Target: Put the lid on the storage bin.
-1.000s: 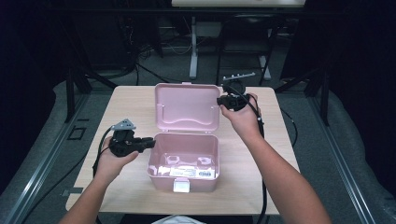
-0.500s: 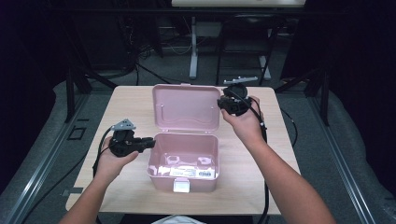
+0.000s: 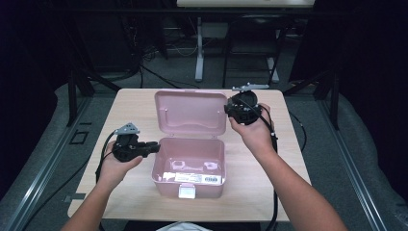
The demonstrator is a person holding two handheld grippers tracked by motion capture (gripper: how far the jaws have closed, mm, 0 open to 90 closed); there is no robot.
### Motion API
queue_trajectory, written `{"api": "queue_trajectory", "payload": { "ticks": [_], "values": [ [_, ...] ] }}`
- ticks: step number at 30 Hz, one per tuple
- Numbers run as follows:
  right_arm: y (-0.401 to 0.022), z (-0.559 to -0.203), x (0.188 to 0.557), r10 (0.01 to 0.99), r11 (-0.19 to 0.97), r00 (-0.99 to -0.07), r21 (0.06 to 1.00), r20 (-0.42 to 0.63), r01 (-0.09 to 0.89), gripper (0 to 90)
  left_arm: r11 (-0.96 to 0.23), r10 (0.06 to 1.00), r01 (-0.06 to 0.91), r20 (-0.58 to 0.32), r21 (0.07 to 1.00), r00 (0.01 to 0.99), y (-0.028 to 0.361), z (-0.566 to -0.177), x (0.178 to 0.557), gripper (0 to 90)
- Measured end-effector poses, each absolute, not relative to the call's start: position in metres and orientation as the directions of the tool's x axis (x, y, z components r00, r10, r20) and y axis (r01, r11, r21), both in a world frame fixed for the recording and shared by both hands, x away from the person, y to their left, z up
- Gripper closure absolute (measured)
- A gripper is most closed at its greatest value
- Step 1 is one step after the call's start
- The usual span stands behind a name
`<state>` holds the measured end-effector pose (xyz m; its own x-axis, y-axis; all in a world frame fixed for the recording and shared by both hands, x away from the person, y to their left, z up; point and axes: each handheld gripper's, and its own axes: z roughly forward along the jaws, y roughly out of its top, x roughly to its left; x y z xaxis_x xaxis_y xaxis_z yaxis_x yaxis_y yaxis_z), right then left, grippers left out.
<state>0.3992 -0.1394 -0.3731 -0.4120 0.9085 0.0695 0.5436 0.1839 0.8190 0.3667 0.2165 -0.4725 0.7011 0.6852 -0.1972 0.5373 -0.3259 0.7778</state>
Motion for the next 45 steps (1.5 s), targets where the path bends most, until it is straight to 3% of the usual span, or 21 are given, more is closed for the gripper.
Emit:
{"api": "queue_trajectory", "payload": {
  "ticks": [34, 45],
  "values": [
    [-0.143, -0.384, 0.348, 0.889, 0.187, -0.457, 0.888, 0.029, 0.421, 86.8, -0.328, 0.694, 0.537, -0.188, 0.777, 0.695, 0.215, -0.471, 0.367, 77.3],
    [-0.141, -0.389, 0.331, 0.894, 0.195, -0.447, 0.901, -0.001, 0.388, 86.6, -0.325, 0.683, 0.511, -0.176, 0.796, 0.709, 0.213, -0.463, 0.362, 70.9]
  ]
}}
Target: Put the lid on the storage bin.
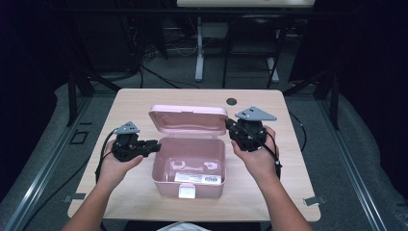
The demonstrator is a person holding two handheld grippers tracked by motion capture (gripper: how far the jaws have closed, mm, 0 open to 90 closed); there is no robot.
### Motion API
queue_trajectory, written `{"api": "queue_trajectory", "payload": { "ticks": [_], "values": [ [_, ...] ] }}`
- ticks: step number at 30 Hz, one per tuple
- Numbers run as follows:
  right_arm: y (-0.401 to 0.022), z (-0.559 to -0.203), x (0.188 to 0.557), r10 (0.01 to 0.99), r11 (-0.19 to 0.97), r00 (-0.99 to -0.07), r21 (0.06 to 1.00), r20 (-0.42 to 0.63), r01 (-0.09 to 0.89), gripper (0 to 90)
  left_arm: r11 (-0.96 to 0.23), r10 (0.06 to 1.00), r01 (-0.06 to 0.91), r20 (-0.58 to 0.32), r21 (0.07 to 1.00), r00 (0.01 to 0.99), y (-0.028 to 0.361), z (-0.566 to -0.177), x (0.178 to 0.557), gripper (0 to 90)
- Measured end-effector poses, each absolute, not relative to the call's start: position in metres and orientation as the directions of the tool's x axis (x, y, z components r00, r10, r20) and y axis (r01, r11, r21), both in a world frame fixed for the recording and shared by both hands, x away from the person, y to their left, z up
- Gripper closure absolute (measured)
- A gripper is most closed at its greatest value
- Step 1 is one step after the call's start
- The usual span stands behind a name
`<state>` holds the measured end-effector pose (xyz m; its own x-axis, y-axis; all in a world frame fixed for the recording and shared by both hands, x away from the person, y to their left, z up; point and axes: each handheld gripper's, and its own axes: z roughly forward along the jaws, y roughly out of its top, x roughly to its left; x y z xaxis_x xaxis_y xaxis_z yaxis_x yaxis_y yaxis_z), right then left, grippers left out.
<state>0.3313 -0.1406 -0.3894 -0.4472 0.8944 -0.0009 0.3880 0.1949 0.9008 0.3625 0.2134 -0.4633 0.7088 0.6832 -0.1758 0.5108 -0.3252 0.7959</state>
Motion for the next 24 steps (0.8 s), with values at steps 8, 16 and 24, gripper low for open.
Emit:
{"api": "queue_trajectory", "payload": {
  "ticks": [8, 16, 24],
  "values": [
    [-0.140, -0.395, 0.324, 0.898, 0.179, -0.441, 0.914, 0.000, 0.364, 86.1, -0.300, 0.688, 0.493, -0.172, 0.817, 0.704, 0.216, -0.455, 0.360, 64.1],
    [-0.142, -0.397, 0.320, 0.891, 0.184, -0.454, 0.912, 0.003, 0.367, 85.4, -0.301, 0.697, 0.444, -0.123, 0.844, 0.707, 0.215, -0.440, 0.354, 57.0],
    [-0.145, -0.398, 0.317, 0.882, 0.175, -0.471, 0.907, 0.029, 0.383, 84.8, -0.281, 0.711, 0.409, -0.098, 0.868, 0.696, 0.215, -0.423, 0.347, 54.9]
  ]
}}
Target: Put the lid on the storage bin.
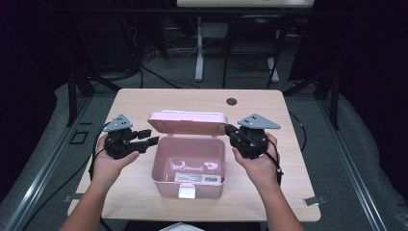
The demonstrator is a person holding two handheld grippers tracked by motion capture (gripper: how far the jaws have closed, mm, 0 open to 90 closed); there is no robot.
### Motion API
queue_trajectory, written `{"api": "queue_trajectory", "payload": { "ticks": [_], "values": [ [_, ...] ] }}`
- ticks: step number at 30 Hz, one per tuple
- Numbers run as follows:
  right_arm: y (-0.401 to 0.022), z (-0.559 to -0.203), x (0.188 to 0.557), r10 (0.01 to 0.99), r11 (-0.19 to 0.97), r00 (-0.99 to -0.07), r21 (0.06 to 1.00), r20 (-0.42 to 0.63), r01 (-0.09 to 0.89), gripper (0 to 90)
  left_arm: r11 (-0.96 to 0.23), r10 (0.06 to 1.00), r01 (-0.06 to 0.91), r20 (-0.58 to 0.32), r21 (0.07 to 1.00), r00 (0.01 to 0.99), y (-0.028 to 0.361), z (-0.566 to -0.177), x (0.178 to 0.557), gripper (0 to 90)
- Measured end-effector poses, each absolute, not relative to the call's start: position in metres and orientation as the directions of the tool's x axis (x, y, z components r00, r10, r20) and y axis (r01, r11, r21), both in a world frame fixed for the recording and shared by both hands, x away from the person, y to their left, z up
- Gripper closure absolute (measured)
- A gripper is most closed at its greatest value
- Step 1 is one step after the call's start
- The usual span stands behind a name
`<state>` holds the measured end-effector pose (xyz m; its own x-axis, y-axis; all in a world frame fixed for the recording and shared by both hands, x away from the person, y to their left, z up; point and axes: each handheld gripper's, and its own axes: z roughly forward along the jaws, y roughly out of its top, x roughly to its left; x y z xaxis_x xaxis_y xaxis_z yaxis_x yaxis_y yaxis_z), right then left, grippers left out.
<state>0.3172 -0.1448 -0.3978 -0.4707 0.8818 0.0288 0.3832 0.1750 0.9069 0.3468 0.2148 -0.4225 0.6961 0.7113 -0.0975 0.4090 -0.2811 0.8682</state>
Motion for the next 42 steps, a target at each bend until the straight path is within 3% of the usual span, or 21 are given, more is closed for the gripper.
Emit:
{"api": "queue_trajectory", "payload": {
  "ticks": [5, 23, 42],
  "values": [
    [-0.145, -0.398, 0.315, 0.880, 0.172, -0.474, 0.905, 0.036, 0.388, 84.5, -0.274, 0.728, 0.384, -0.071, 0.882, 0.682, 0.217, -0.413, 0.344, 54.8],
    [-0.148, -0.402, 0.303, 0.867, 0.170, -0.495, 0.898, 0.059, 0.405, 81.3, -0.290, 0.733, 0.298, 0.011, 0.910, 0.681, 0.209, -0.395, 0.328, 71.1],
    [-0.156, -0.401, 0.296, 0.862, 0.168, -0.502, 0.892, 0.074, 0.420, 77.1, -0.278, 0.717, 0.315, -0.022, 0.908, 0.697, 0.213, -0.394, 0.329, 70.6]
  ]
}}
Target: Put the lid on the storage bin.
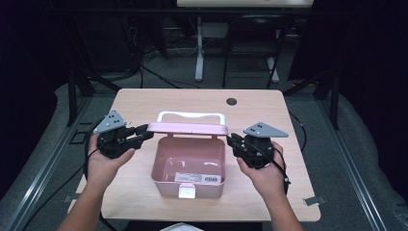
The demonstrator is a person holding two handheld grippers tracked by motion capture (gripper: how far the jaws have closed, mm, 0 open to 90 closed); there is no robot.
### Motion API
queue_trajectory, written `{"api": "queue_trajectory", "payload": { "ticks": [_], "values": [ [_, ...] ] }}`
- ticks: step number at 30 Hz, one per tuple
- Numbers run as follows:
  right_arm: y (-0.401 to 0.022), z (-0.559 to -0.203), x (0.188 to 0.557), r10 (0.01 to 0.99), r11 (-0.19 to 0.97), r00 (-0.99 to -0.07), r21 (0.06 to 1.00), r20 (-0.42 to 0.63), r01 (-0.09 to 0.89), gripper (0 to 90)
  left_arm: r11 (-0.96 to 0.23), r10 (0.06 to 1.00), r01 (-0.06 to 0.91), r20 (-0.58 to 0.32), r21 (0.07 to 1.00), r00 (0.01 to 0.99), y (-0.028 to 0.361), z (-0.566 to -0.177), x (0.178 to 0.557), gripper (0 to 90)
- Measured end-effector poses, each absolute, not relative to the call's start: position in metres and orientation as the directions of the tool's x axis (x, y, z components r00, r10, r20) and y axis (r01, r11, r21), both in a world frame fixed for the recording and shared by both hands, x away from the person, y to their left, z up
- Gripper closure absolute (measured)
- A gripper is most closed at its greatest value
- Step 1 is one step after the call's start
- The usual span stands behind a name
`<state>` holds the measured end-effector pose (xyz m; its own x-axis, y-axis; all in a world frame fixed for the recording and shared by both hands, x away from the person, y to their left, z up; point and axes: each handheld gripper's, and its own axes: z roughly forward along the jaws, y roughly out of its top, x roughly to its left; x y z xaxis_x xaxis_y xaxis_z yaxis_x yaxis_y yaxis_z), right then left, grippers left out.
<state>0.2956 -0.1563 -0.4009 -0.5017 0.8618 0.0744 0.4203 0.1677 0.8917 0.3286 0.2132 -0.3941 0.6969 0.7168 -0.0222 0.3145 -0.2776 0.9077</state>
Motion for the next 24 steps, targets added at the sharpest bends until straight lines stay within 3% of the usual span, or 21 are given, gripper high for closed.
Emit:
{"api": "queue_trajectory", "payload": {
  "ticks": [24],
  "values": [
    [-0.179, -0.403, 0.312, 0.874, 0.126, -0.476, 0.900, 0.099, 0.418, 57.1, -0.280, 0.712, 0.347, -0.049, 0.895, 0.701, 0.213, -0.404, 0.324, 62.8]
  ]
}}
